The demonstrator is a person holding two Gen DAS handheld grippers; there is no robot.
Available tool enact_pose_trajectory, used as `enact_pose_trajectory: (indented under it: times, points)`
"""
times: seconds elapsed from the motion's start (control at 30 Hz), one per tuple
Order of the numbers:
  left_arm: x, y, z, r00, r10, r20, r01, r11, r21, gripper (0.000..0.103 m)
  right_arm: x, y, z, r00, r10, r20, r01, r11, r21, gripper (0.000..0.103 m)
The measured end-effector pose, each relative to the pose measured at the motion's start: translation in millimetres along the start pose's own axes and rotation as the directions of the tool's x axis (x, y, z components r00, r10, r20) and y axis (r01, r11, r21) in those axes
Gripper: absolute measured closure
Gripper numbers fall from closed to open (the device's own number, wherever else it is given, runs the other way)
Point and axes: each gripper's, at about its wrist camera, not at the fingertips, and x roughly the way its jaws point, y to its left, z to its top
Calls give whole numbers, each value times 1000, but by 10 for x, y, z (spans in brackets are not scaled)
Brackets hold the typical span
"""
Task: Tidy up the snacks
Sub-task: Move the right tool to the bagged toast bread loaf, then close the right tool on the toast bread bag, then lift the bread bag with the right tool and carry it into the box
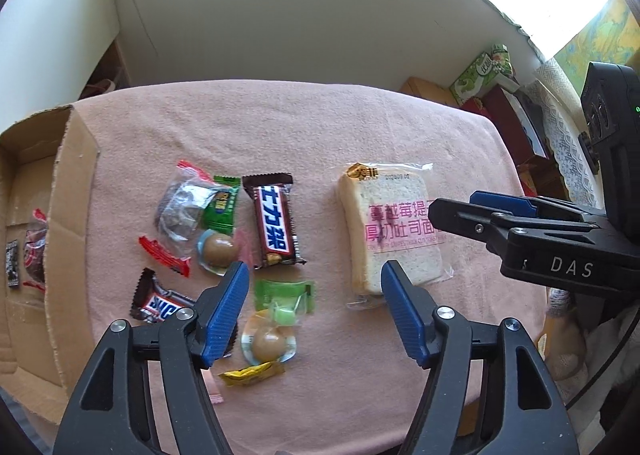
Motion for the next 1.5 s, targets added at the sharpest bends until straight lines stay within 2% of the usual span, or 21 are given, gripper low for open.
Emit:
enact_pose_trajectory:
  times: [0.1, 0.2, 0.4, 0.67, 1.17, 1.27, 1.5]
  points:
    - [124, -97, 26, 999, -22, -24, 22, 1000, 0, 35, 79, -146, -36, 999, 31, -26, -30, 999, 30, 24]
    - [228, -186, 39, 998, -44, -47, 44, 999, 5, 34, 172, -268, -48, 997, 60, -51, -57, 997, 61, 24]
    - [376, -278, 47, 994, -86, -72, 86, 996, 8, 34, 346, -418, -38, 995, 64, -82, -57, 994, 96, 24]
    - [514, -202, 68, 983, -155, -101, 151, 987, -46, 34, 502, -474, 16, 987, 117, -112, -102, 986, 133, 24]
    - [623, -266, 80, 974, -194, -119, 191, 981, -32, 38, 730, -460, 49, 961, 227, -160, -191, 958, 216, 24]
    - [624, -293, 83, 971, -206, -121, 204, 979, -29, 40, 751, -444, 53, 956, 244, -163, -204, 952, 229, 29]
    - [621, -340, 104, 973, -200, -115, 199, 980, -22, 40, 733, -328, 75, 963, 209, -171, -176, 966, 191, 29]
